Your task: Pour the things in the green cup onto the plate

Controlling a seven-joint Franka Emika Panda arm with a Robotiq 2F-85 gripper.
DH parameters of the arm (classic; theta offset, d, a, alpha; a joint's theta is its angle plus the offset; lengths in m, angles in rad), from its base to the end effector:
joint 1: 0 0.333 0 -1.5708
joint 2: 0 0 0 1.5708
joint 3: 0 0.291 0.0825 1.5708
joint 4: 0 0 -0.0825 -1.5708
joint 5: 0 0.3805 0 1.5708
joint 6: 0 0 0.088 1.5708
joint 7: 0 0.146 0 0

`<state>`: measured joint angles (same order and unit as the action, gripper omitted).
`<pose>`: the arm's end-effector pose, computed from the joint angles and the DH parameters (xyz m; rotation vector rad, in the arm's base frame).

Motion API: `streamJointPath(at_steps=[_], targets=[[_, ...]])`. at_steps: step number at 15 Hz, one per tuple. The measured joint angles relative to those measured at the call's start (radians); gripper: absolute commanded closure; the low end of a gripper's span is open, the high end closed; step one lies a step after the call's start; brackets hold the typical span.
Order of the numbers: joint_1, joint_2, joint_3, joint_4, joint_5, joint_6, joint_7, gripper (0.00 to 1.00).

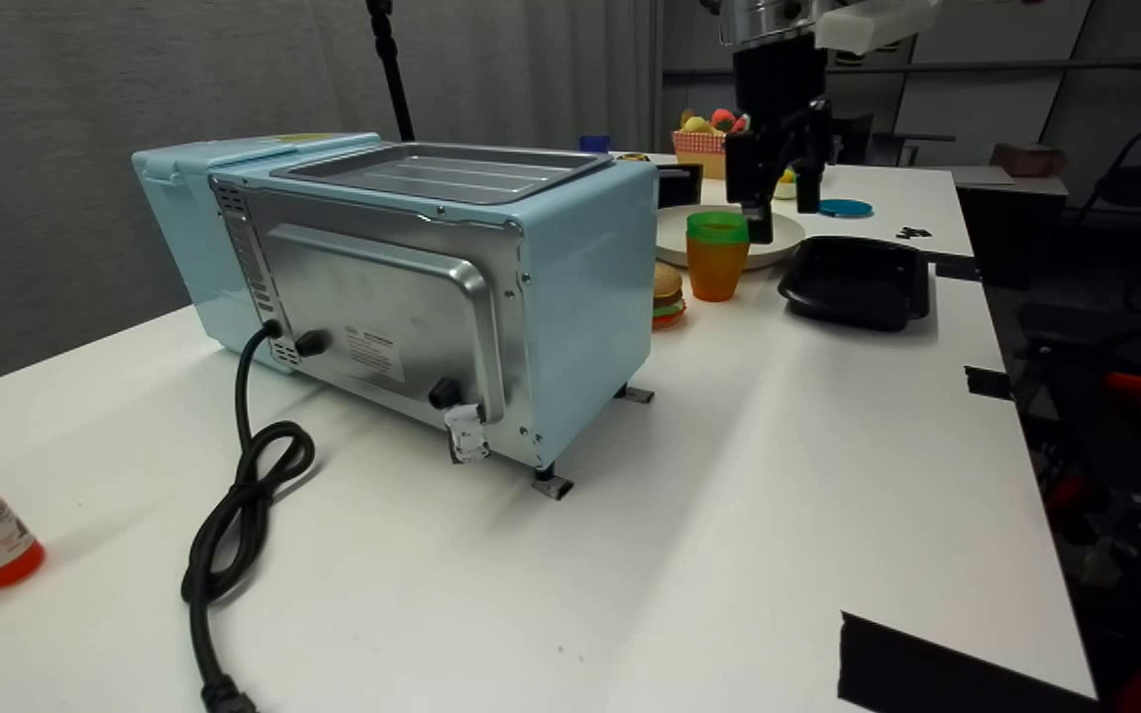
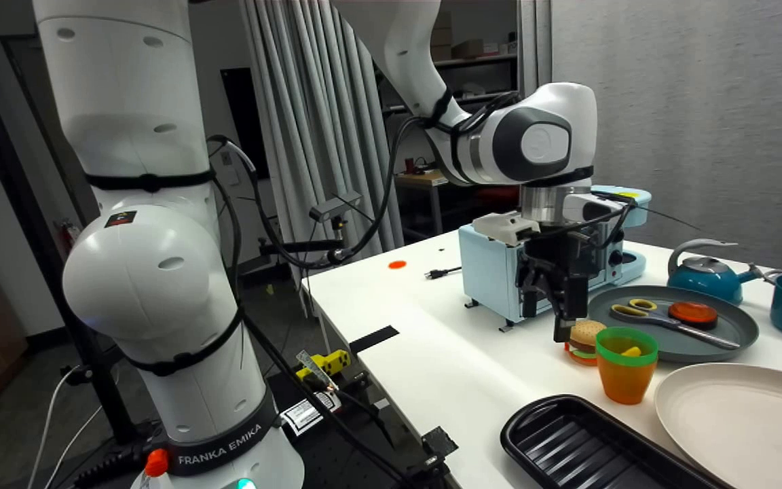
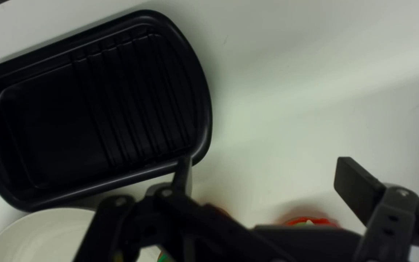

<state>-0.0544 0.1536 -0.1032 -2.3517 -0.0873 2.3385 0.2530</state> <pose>0.4745 -0.0809 0.1929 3.0050 -0.5233 -0.2488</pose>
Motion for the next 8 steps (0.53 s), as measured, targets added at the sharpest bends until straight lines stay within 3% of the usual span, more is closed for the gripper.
streamJointPath(at_steps=[8], targets=[[-0.012,0.073,-0.035,0.053,0.0,0.067,0.051,0.0]])
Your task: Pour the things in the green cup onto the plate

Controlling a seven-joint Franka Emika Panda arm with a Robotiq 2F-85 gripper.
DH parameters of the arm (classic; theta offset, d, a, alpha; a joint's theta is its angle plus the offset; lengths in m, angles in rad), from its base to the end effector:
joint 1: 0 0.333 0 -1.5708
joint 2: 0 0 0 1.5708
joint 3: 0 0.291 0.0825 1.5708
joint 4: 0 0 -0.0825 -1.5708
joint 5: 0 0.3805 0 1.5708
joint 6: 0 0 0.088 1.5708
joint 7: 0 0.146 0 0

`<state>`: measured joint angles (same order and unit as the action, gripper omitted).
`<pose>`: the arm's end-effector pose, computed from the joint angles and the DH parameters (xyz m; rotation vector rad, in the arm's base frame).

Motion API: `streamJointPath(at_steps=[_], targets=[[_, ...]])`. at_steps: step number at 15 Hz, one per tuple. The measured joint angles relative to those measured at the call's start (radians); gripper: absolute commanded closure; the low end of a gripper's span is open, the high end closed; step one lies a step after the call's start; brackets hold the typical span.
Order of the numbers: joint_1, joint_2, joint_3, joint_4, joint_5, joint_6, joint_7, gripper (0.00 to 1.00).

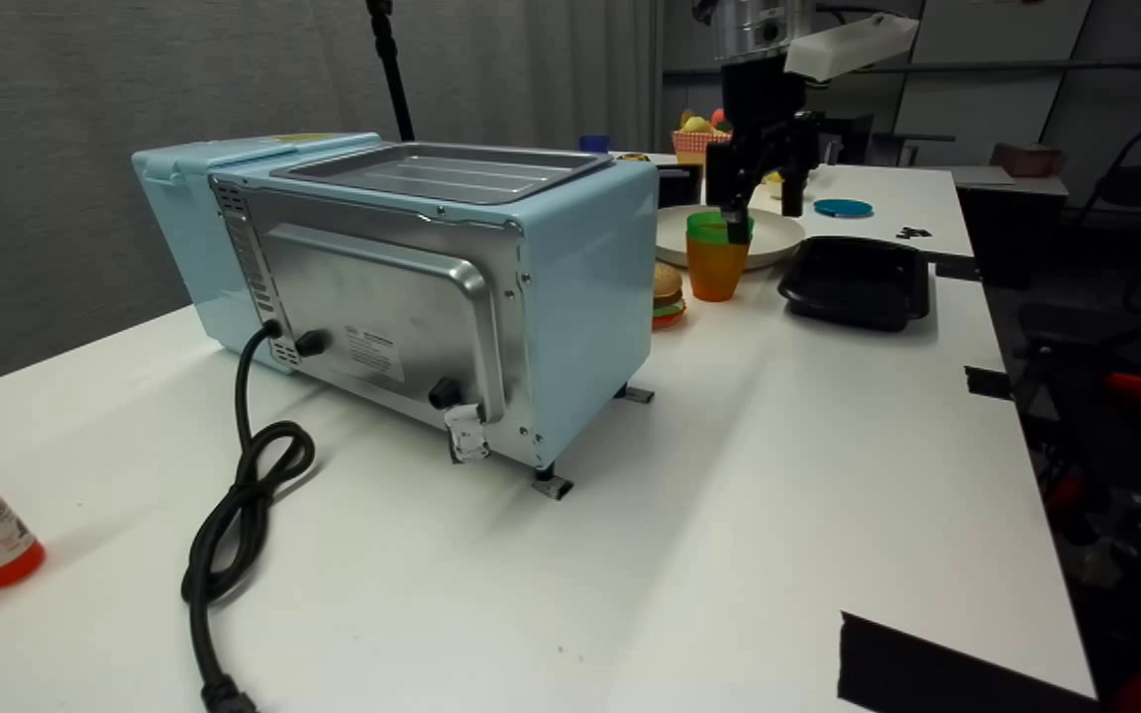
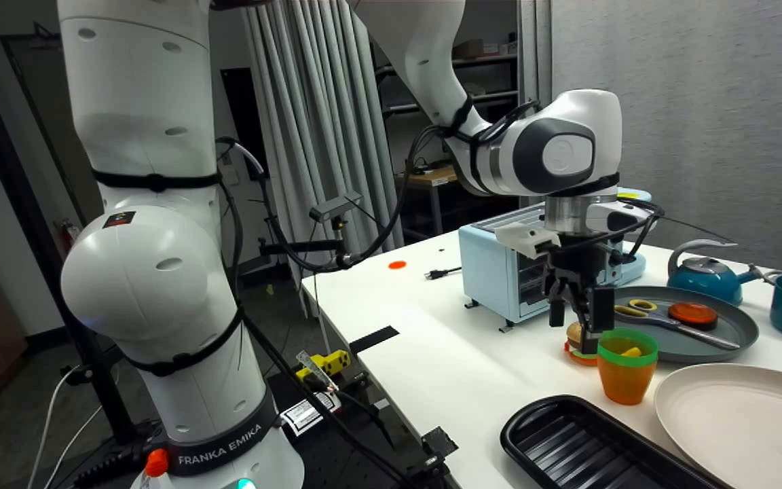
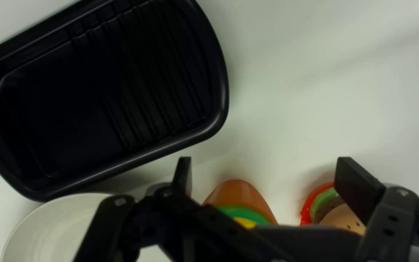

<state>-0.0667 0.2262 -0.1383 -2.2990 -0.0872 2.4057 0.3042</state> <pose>0.4916 -0.1081 0.1811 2.9720 -0.6637 -0.1736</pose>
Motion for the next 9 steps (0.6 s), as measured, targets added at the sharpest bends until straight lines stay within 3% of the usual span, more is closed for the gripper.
streamJointPath(at_steps=[9], targets=[[0.0,0.094,-0.015,0.104,0.0,0.015,0.032,0.0]])
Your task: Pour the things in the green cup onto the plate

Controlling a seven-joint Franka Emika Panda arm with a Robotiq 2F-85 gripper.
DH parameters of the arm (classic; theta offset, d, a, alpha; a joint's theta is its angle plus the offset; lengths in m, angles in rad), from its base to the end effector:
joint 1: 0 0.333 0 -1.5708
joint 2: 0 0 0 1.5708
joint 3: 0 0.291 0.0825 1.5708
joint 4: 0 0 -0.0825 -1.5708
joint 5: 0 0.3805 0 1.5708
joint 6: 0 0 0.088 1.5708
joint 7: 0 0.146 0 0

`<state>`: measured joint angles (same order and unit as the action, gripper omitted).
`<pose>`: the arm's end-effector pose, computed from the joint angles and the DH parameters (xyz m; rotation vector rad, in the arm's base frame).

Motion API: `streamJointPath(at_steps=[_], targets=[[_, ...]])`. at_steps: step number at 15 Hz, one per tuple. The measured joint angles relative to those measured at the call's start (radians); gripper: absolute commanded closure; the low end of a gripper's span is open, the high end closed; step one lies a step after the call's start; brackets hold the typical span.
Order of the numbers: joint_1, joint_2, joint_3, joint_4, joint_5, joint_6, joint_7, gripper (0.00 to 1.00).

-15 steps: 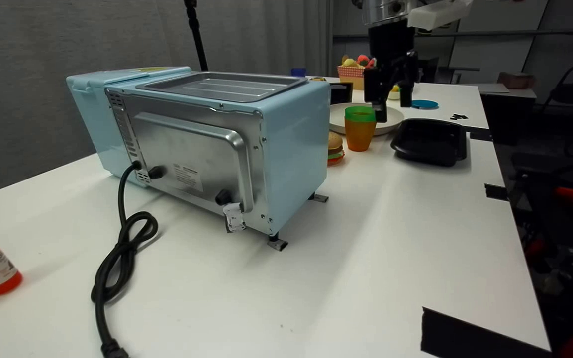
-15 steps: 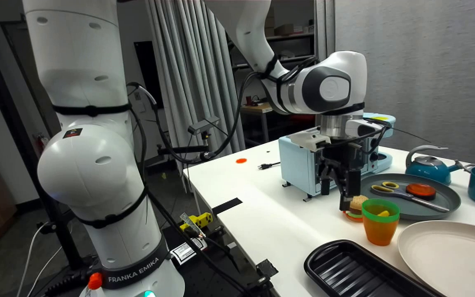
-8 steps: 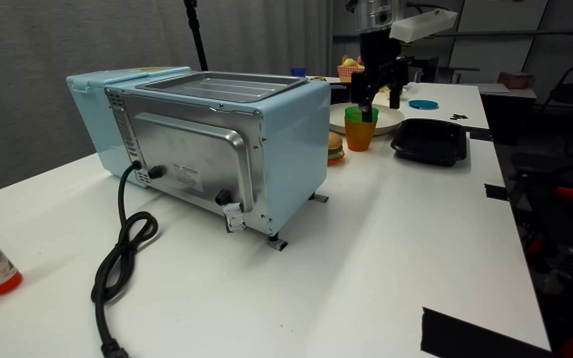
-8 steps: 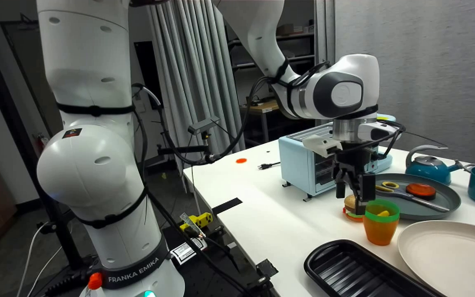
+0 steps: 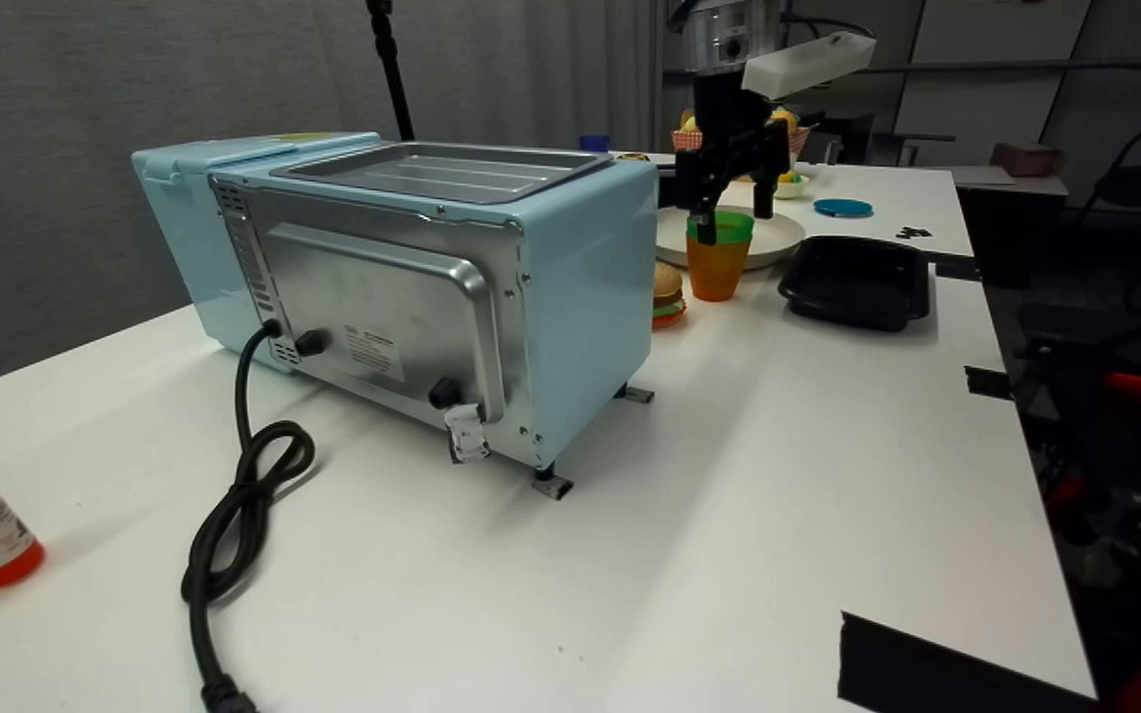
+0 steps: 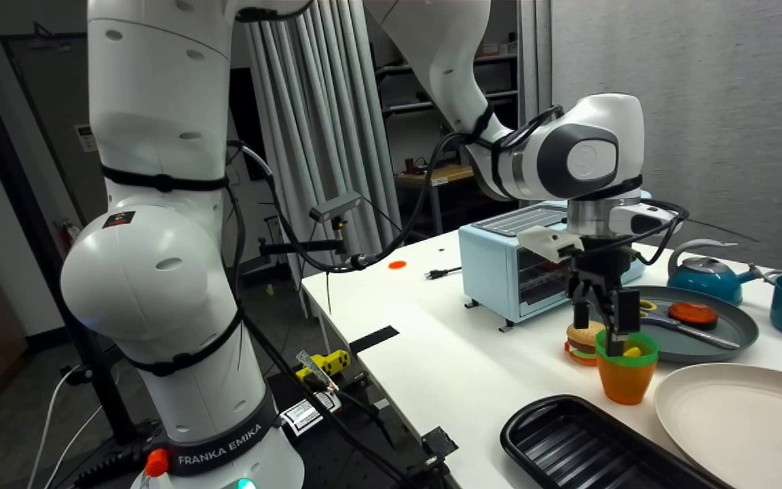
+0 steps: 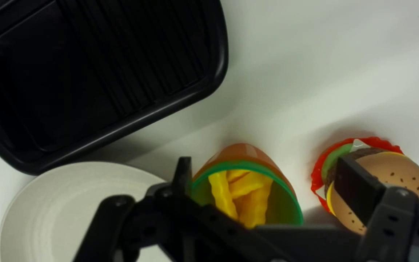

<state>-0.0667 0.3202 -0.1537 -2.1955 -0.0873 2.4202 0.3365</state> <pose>0.5198 -0.1229 0.1717 2.9424 -0.7250 -0.1321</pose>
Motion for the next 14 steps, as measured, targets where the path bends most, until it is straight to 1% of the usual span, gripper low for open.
streamJointPath(at_steps=[10,14], targets=[[0.002,0.061,0.0,0.046,0.0,0.0,0.013,0.0],[0.003,0.063,-0.001,0.054,-0.004,0.0,0.018,0.0]])
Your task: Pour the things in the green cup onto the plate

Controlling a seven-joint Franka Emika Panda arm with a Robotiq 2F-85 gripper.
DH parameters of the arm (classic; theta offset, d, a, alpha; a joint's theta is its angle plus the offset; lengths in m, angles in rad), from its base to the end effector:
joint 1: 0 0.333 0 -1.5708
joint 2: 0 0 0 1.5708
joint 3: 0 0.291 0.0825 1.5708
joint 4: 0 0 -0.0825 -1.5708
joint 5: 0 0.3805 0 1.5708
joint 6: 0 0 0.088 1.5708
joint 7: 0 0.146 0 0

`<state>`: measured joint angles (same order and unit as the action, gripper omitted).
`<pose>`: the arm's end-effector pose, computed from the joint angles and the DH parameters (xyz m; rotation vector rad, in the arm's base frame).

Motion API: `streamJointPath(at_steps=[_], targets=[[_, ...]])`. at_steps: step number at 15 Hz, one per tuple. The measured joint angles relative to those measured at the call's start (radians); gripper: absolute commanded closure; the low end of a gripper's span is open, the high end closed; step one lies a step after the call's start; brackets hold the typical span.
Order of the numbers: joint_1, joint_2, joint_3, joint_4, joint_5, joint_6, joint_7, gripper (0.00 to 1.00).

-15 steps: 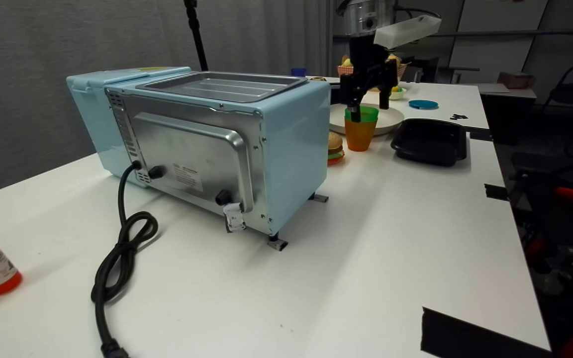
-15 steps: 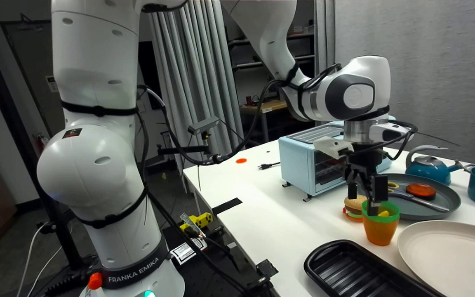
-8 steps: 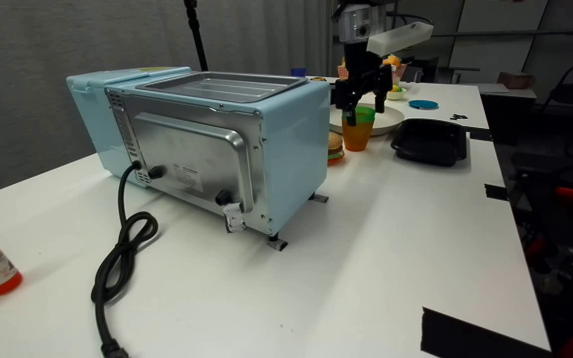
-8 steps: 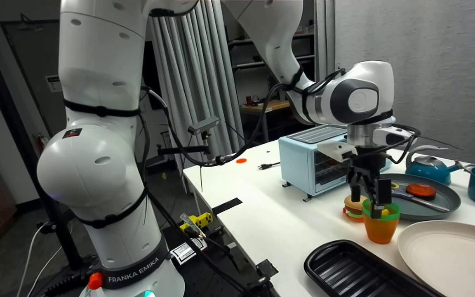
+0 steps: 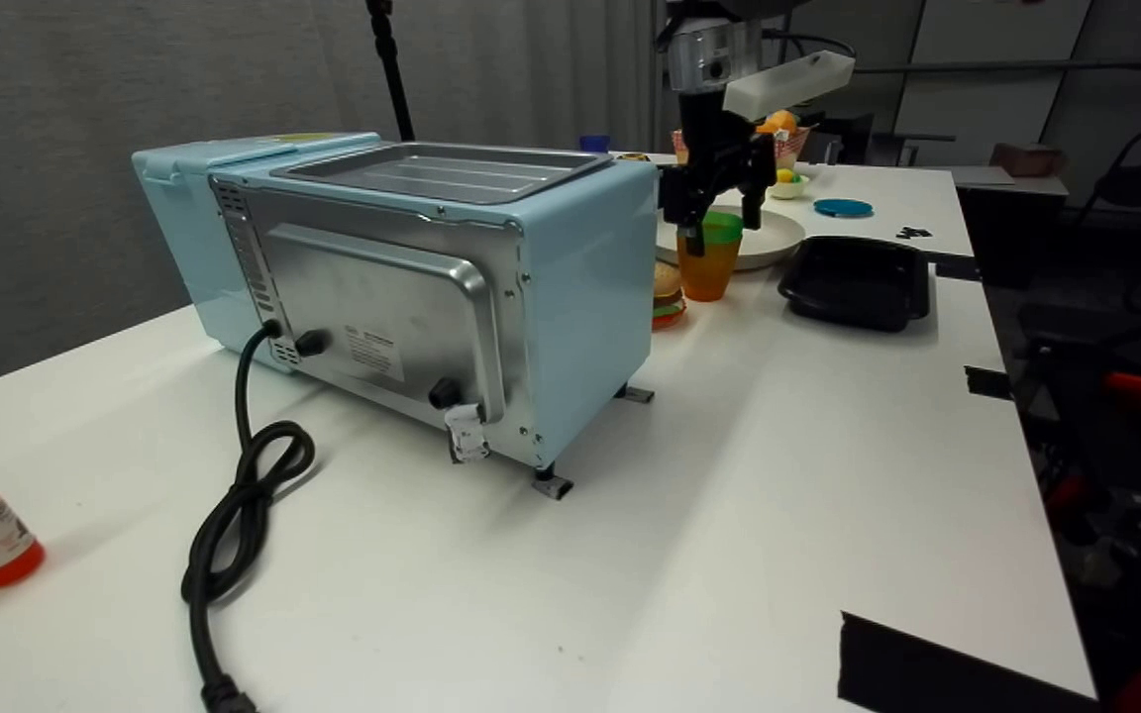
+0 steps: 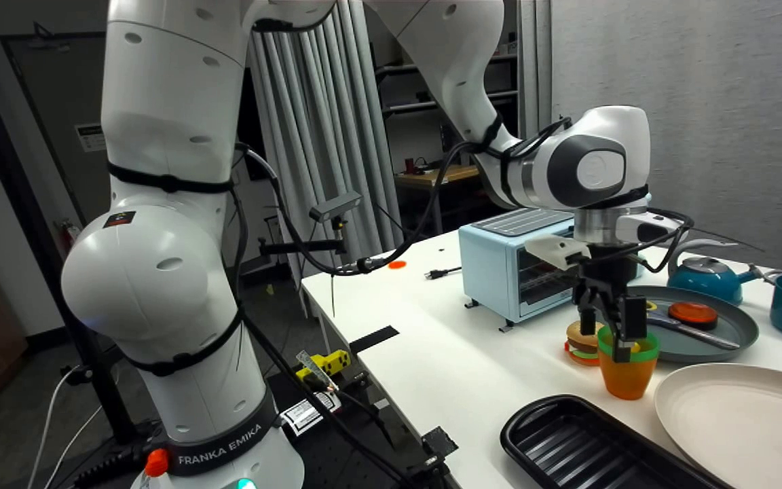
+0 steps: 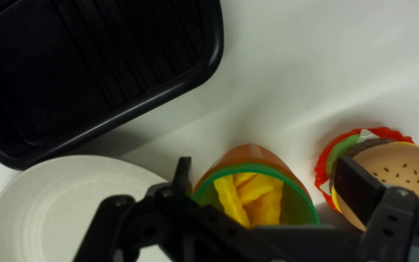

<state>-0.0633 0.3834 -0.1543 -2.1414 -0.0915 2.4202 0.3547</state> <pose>0.5316 -0.1245 0.1577 2.9258 -0.7351 -0.1416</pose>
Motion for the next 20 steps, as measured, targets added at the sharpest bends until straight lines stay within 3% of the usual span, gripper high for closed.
streamJointPath(at_steps=[19,20], targets=[[0.034,0.041,-0.05,0.025,-0.059,0.001,0.086,0.0],[0.035,0.041,-0.053,0.028,-0.068,0.004,0.092,0.06]])
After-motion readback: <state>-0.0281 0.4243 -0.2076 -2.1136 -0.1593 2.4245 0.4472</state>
